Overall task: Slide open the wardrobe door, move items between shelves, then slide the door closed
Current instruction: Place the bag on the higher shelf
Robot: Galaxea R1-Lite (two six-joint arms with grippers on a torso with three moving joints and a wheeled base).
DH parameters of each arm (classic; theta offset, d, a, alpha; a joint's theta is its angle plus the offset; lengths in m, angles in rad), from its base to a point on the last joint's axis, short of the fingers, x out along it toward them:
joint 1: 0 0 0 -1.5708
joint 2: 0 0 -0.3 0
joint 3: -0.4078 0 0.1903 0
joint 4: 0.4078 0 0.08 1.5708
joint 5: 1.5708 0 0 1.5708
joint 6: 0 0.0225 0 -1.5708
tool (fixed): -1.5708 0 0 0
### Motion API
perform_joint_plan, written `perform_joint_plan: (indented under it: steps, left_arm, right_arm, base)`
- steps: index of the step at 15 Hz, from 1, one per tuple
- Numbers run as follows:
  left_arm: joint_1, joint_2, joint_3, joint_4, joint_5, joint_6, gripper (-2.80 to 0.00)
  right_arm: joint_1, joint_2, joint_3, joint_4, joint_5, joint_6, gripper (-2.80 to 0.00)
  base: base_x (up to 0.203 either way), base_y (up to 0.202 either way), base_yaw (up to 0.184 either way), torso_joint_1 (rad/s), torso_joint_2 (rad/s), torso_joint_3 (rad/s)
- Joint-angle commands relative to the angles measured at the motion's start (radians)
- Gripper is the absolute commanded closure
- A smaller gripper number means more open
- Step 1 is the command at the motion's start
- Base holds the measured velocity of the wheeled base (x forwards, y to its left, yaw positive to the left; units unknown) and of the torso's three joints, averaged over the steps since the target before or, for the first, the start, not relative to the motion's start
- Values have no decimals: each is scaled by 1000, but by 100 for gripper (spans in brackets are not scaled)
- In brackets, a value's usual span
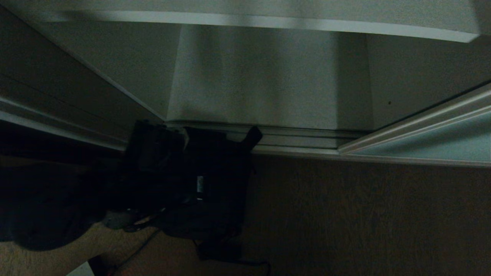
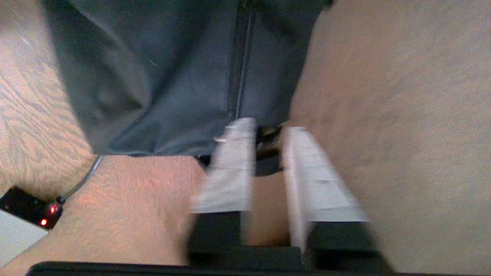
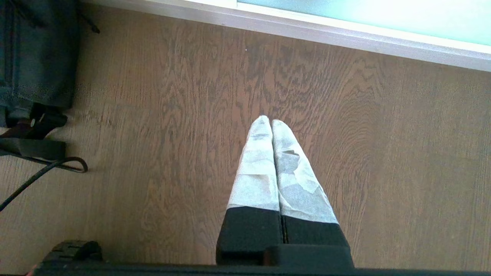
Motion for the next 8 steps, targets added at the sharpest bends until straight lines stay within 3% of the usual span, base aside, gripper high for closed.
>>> perform_joint_plan:
  steps: [1,8]
  left_arm:
    - [4,186,-38,-10,5,0,-280]
    - [21,433,-140,-90,64,2,-280]
  right_arm:
    - [0,-2,0,0,0,0,0]
    - [0,-2,0,0,0,0,0]
  base:
    - [0,0,0,0,0,0]
    - [0,0,0,0,0,0]
